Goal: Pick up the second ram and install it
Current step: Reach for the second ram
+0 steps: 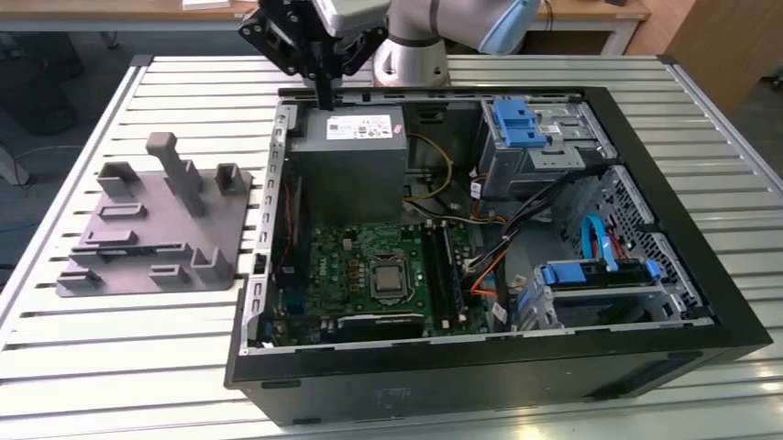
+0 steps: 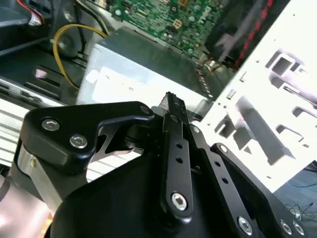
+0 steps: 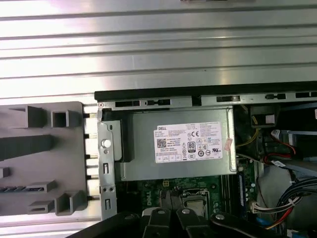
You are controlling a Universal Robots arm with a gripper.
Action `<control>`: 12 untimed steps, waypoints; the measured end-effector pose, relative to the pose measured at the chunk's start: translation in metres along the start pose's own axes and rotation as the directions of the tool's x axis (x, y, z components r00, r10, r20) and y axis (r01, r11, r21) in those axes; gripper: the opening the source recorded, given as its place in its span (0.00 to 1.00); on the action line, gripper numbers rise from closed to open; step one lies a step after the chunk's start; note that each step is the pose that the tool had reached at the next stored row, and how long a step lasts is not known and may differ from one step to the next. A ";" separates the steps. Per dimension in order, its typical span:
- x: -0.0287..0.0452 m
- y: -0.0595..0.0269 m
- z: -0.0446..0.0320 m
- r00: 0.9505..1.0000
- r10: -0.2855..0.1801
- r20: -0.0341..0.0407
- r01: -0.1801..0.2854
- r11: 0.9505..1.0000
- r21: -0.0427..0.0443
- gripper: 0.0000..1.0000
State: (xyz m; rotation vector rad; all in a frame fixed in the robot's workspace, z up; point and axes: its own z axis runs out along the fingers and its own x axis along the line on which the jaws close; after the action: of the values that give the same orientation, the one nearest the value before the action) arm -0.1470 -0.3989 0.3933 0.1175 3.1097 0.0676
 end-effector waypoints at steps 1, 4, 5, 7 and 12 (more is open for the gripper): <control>0.0045 -0.0003 -0.0001 1.000 0.000 0.000 0.000 1.000 0.000 0.10; 0.0184 -0.0014 -0.0005 1.000 0.000 0.002 0.000 1.000 0.000 0.10; 0.0228 -0.0017 -0.0007 1.000 0.000 0.002 0.000 1.000 0.000 0.10; 0.0314 -0.0024 -0.0010 1.000 0.000 0.002 0.000 1.000 0.000 0.10; 0.0536 -0.0040 -0.0016 1.000 0.000 0.002 0.000 1.000 0.000 0.10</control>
State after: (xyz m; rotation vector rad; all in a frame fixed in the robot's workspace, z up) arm -0.2008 -0.3990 0.3933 0.1175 3.1073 0.0679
